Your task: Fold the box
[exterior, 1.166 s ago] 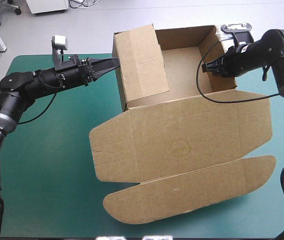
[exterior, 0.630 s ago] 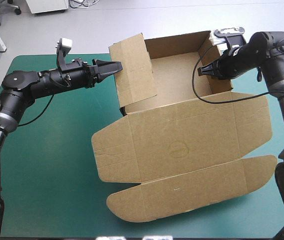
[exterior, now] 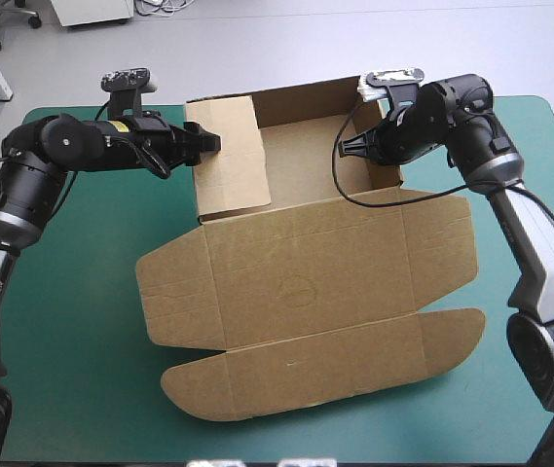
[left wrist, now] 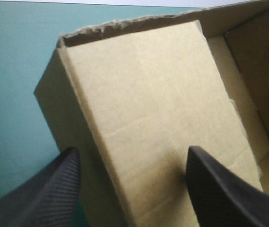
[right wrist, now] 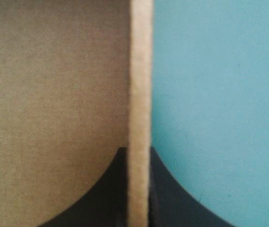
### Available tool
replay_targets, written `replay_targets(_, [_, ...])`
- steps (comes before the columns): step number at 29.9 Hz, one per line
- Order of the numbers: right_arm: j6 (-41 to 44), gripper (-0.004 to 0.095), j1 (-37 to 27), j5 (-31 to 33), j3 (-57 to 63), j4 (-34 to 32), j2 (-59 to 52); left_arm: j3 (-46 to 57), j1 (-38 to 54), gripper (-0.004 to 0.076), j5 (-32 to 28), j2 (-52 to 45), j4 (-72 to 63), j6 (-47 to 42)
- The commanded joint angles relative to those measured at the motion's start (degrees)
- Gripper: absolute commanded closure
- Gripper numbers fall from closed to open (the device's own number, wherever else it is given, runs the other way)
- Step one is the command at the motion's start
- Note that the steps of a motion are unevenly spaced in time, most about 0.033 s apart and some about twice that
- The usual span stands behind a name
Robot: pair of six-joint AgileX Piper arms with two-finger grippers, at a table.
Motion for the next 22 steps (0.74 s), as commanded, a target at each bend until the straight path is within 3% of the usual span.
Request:
replay_targets(1, [3.37, 0.092, 0.52, -4.08, -1.59, 1.85, -2.97, -2.96, -2.2, 0.0262, -0.59, -1.53, 9.21, -7.53])
replay_targets(13, [7.15, 0.0919, 4.51, -5.95, -1.59, 0.38, -2.72, -3.12, -5.51, 0.0295, 2.25, 3.3, 16.76, -14.85])
replay_targets(22, [15.11, 0.0916, 9.94, -3.92, -1.59, -11.74, -1.35, -3.12, -7.61, 0.0525, 3.01, 5.32, 25.32, -20.54])
